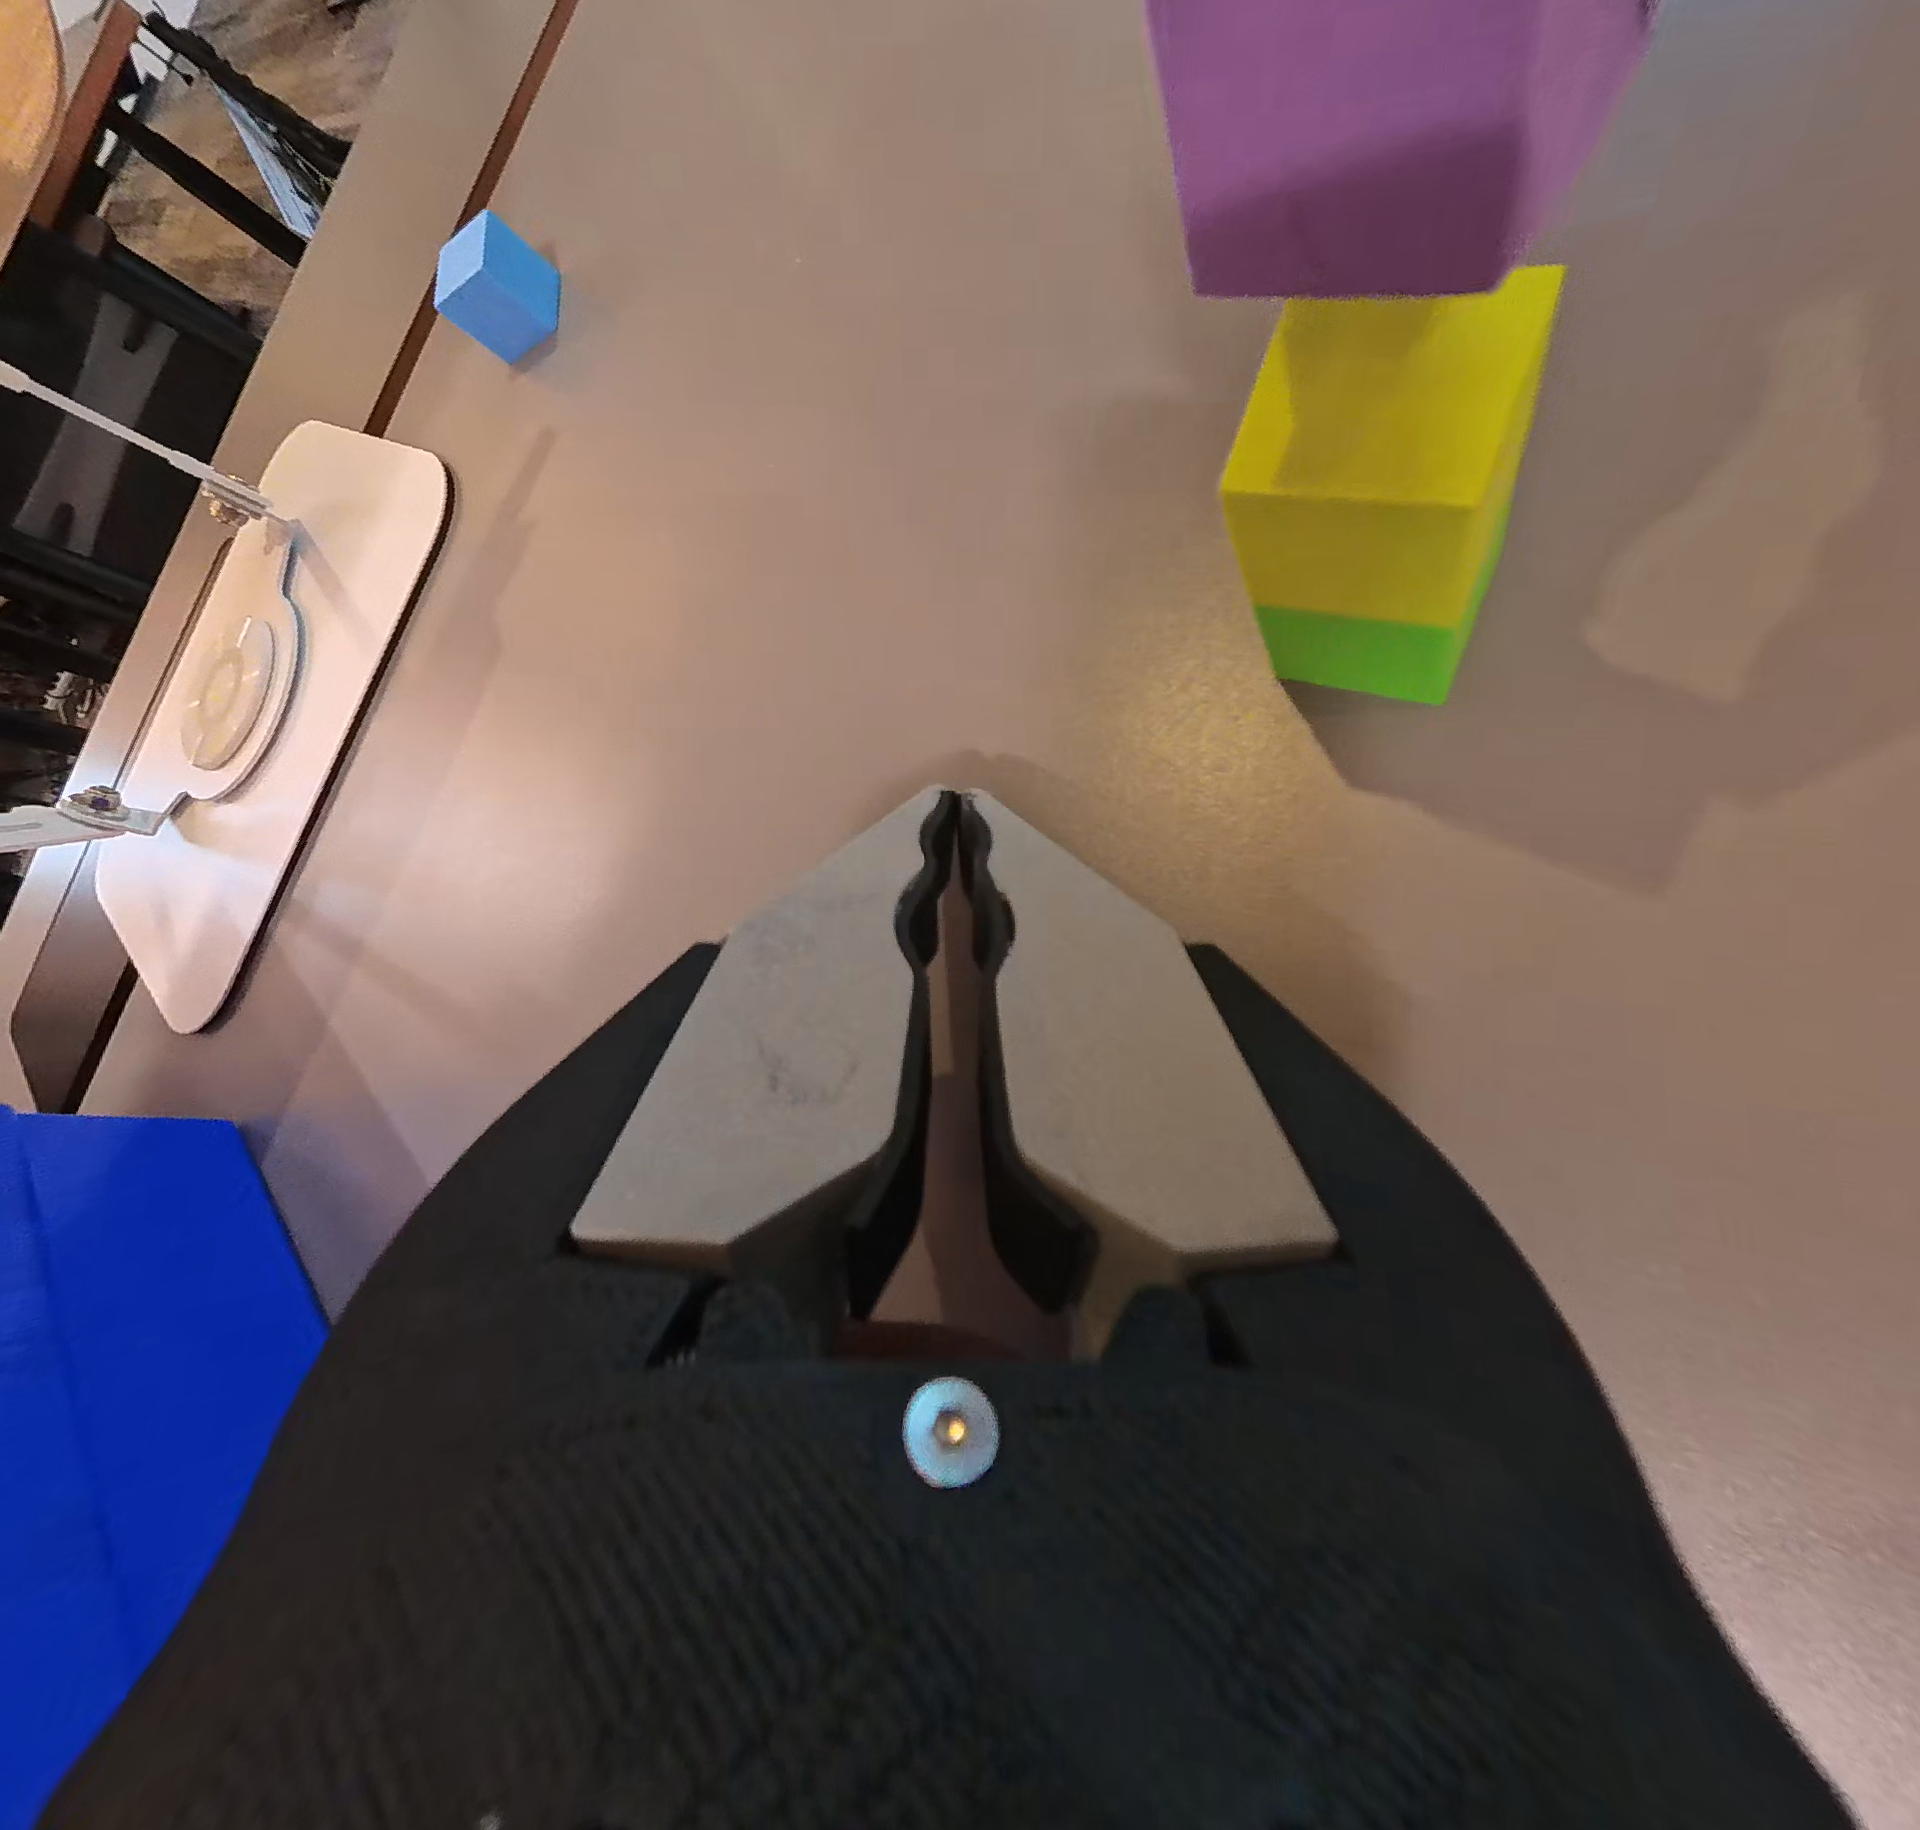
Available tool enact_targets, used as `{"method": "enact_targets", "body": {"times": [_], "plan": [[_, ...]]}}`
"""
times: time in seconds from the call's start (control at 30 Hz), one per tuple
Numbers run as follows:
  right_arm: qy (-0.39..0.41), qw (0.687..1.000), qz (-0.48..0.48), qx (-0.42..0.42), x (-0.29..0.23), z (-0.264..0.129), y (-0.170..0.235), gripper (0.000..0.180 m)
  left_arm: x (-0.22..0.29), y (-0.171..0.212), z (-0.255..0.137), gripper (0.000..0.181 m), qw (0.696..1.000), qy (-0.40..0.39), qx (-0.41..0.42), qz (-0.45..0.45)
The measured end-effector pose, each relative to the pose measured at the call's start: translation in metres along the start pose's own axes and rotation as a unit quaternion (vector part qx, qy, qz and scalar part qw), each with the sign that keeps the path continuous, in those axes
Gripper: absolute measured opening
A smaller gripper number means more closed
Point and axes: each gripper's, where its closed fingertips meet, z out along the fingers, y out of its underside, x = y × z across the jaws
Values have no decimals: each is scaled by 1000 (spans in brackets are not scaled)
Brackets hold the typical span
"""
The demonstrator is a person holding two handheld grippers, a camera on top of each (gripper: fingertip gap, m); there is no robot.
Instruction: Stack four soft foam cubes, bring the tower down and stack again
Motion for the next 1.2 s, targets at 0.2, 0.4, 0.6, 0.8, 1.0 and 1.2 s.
{"method": "enact_targets", "body": {"times": [0.2,0.4,0.6,0.8,1.0,1.2], "plan": [[-3,1000,1,-10,5,5,-3,26,0,0,0,0,1000,-1,0,1],[6,999,-20,-32,2,15,0,26,0,0,0,0,1000,-4,-1,3],[1,999,-23,-45,1,16,6,26,0,0,0,0,1000,-5,-1,4],[4,998,-36,-48,-3,10,2,26,0,0,0,0,1000,-5,-1,5],[15,996,-58,-67,-2,13,7,26,0,0,0,0,1000,-7,0,8],[16,996,-65,-66,-2,11,7,26,-1,0,0,0,1000,-8,0,9]]}}
